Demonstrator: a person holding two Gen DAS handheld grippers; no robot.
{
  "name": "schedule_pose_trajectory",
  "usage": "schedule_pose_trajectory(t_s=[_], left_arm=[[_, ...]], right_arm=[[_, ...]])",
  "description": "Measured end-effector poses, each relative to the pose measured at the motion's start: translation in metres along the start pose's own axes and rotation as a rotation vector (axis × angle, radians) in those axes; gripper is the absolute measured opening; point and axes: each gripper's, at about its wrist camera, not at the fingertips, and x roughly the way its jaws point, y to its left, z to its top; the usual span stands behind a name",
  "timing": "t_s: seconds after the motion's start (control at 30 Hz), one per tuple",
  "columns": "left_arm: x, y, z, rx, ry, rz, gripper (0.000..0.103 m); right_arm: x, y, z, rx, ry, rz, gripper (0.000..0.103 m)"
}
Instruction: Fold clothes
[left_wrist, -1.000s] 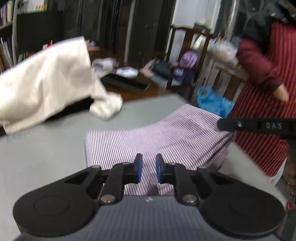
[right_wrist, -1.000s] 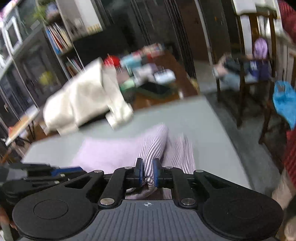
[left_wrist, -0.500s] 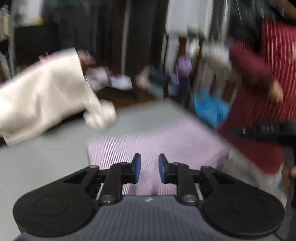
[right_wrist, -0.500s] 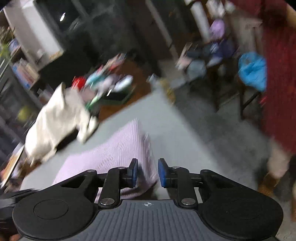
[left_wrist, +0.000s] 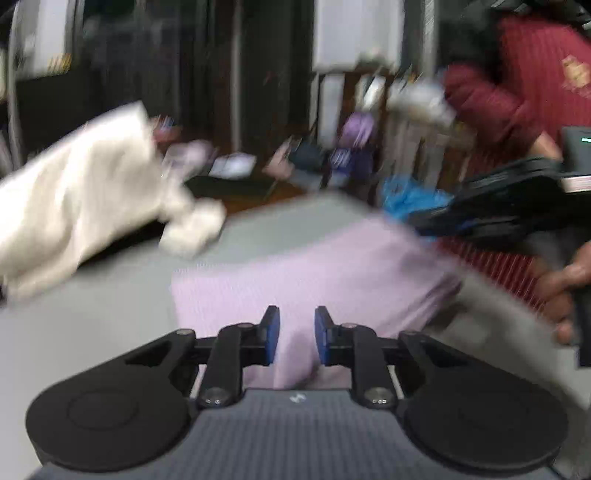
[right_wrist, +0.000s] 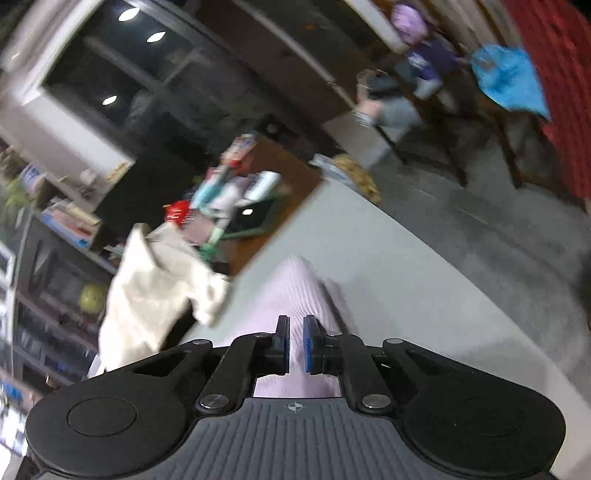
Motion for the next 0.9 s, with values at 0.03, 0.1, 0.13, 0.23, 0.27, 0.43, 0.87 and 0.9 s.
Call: schedule_pose_trajectory(t_s=[0.03, 0.1, 0.13, 0.23, 0.27, 0.43, 0.87, 0.9], left_arm=[[0.008, -0.012, 0.008, 0.008, -0.006, -0.044, 0.021], [0.024, -0.025, 0.006, 0.042, 0.035, -0.076, 0.022], [0.035, -0.032, 0.000, 0.066, 0.079, -0.084, 0.022], [0.033, -0.040, -0.024, 0.139, 0.102, -0.065, 0.021], [0.025, -0.041, -0.021, 0.148, 0.093, -0.071, 0.021], [0.033, -0.014, 0.003, 0.020, 0.047, 0.042, 0.021], [0.043, -0.007, -0.025, 0.025, 0.127, 0.233, 0.023], [0.043, -0.004, -0.018, -0.014, 0.145, 0.235, 0.022]], right_arm=[[0.011, 0.006, 0.006, -0.020, 0.022, 0.020, 0.008], [0.038, 0.002, 0.009, -0.032, 0.098, -0.015, 0.008], [0.052, -0.002, 0.009, -0.037, 0.139, -0.045, 0.008], [0.069, -0.015, 0.015, -0.019, 0.161, -0.058, 0.001], [0.067, -0.012, 0.019, -0.013, 0.139, -0.051, 0.002], [0.071, 0.007, 0.025, -0.045, 0.129, -0.028, 0.002], [0.022, 0.012, -0.024, -0.263, 0.147, -0.090, 0.000], [0.024, 0.015, -0.023, -0.257, 0.144, -0.094, 0.003]])
